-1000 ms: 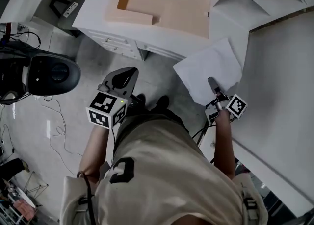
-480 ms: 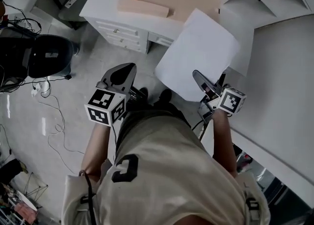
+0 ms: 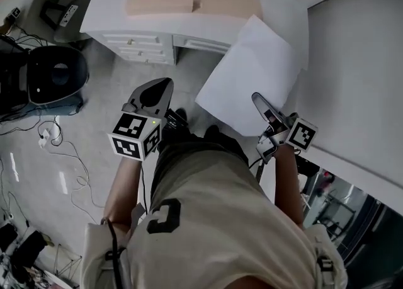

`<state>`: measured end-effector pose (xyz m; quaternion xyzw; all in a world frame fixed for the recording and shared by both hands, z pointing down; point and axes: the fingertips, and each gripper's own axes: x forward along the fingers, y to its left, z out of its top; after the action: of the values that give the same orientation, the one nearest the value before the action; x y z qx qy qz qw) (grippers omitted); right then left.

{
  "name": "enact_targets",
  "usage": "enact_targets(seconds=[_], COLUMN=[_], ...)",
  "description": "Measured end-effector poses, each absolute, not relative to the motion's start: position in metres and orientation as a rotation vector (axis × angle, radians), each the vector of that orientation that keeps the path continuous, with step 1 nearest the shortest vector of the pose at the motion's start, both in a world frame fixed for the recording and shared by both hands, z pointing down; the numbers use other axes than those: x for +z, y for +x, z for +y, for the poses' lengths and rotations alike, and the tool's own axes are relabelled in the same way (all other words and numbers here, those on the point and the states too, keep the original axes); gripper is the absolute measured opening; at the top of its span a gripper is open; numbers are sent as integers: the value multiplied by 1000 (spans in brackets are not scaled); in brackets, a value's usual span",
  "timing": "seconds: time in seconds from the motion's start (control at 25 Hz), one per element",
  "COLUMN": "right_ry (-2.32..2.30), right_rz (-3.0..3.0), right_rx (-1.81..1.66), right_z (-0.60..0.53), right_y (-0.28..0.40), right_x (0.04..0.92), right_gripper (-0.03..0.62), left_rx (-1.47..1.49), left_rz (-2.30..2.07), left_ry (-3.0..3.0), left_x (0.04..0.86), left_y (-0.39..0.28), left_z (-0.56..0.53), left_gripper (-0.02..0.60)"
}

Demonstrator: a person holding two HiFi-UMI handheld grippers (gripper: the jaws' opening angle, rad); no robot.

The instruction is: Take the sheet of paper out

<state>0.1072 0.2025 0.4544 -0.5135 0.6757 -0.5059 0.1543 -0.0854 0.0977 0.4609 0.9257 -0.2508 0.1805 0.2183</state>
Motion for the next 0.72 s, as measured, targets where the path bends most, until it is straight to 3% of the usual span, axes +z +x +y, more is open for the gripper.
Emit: enact_targets(seconds=[0.72], right_ry=[-1270], right_rz=[1966], right_rx=[-1377], right_z=[271], right_y=[157], right_x=[455], right_gripper=[28], left_rx=[576], left_rz=[-733], left_ry=[2667], left_x=[443], left_y=[-19], left_z=[178], left_gripper=[15])
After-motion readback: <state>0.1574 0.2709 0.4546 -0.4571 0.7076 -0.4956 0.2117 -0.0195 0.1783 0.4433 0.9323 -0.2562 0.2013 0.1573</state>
